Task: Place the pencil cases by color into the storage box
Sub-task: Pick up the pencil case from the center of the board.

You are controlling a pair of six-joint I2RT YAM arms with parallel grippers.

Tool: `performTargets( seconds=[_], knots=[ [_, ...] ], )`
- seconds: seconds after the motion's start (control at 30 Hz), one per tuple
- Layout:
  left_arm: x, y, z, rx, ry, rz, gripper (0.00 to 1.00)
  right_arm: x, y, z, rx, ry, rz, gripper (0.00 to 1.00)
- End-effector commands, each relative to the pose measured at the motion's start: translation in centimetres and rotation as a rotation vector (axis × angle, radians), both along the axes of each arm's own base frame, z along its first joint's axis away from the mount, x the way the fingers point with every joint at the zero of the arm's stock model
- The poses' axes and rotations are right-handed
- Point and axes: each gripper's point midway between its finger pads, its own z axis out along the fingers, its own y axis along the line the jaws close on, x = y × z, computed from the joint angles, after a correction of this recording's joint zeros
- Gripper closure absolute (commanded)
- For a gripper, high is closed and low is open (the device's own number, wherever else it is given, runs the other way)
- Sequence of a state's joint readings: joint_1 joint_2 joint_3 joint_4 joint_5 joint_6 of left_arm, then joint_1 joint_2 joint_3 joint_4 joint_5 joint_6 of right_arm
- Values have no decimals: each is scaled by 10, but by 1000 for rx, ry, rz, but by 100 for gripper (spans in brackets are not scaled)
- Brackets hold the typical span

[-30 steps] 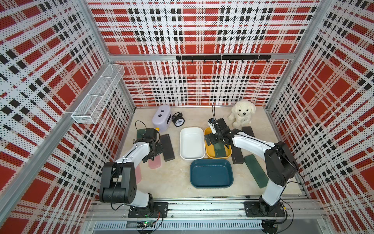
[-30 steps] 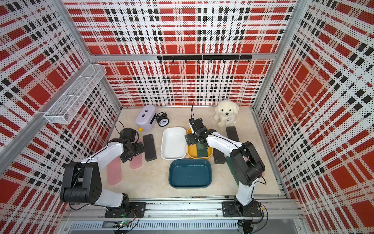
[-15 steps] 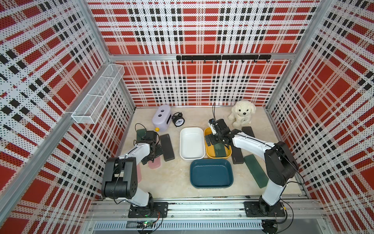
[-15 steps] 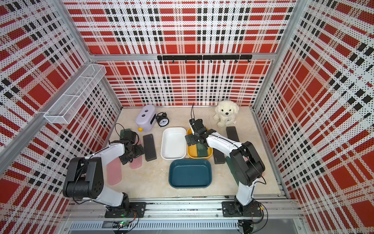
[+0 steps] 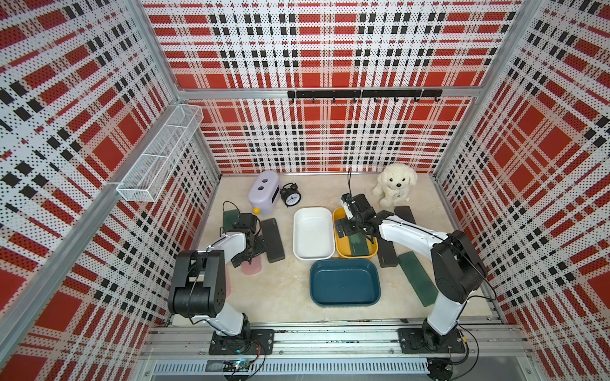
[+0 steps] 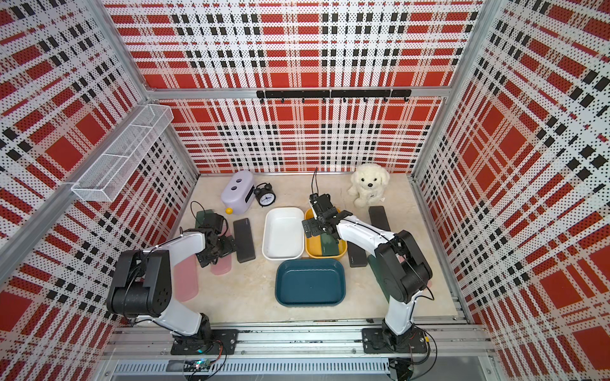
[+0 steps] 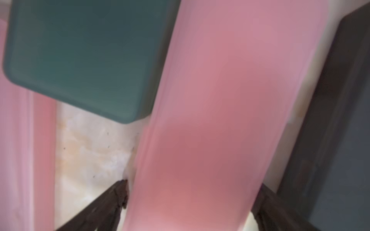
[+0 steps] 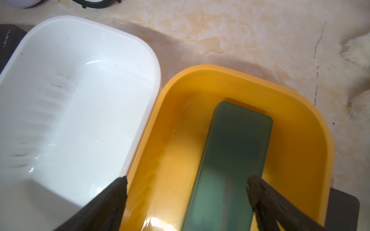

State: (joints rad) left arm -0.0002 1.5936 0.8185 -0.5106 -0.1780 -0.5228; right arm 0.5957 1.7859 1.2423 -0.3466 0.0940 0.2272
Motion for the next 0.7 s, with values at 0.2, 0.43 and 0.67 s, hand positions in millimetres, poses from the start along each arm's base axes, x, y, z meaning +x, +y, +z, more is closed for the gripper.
performTargets(
  seconds=[0.2,0.43,0.67],
  knots=[
    [0,-2,-12,5,34,-14,17,-2,-2,-1,-6,0,-14,0],
    [-2,-9,-13,-5,36,-25,55,-2,-2,0,-11,-1,-14,0],
    [5,-27,-1,-10,8,-69,56,-2,-3,2,-13,-4,-16,0]
  ],
)
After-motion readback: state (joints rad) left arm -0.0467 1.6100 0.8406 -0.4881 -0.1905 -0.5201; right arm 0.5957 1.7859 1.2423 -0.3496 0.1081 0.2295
